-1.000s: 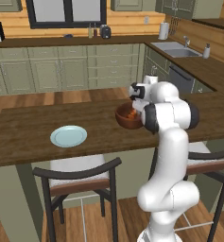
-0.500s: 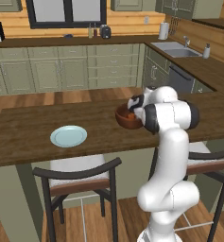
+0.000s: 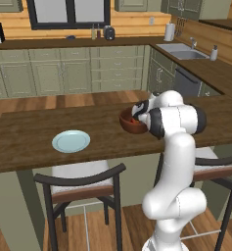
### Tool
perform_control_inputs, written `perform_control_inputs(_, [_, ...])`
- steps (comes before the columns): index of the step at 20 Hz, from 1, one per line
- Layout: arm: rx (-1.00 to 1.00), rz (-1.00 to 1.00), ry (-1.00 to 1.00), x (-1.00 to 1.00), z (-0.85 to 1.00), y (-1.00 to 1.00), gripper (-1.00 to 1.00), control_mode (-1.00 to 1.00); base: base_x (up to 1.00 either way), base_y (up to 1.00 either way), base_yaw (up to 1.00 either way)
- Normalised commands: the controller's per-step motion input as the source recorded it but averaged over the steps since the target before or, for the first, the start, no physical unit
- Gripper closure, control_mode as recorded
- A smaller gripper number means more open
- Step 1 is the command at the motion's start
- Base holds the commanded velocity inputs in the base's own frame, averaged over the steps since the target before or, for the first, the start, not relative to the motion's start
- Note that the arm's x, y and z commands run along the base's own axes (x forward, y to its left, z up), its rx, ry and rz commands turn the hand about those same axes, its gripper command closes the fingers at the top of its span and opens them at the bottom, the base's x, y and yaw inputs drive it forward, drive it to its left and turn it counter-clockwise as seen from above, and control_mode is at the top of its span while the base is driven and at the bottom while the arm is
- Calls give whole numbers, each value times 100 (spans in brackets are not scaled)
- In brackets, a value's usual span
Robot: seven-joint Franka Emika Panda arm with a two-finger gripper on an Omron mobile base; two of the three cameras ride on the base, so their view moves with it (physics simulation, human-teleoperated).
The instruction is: Pick the chicken drumstick and bell pepper from their plates and place them in the bowl. Then put the bowl in the fridge.
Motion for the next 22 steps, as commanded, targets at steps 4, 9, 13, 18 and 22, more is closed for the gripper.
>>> perform_control_inputs(4, [0,0,0,0,0,0,100,-100,0,0,0])
perform_control_inputs(9, [0,0,-5,-23,14,0,100,-100,0,0,0])
perform_control_inputs(13, [0,2,-22,-83,74,0,100,-100,0,0,0])
perform_control_inputs(18, [0,2,-28,-99,98,6,100,-100,0,0,0])
perform_control_inputs(22, [0,0,-23,-100,100,23,100,-100,0,0,0])
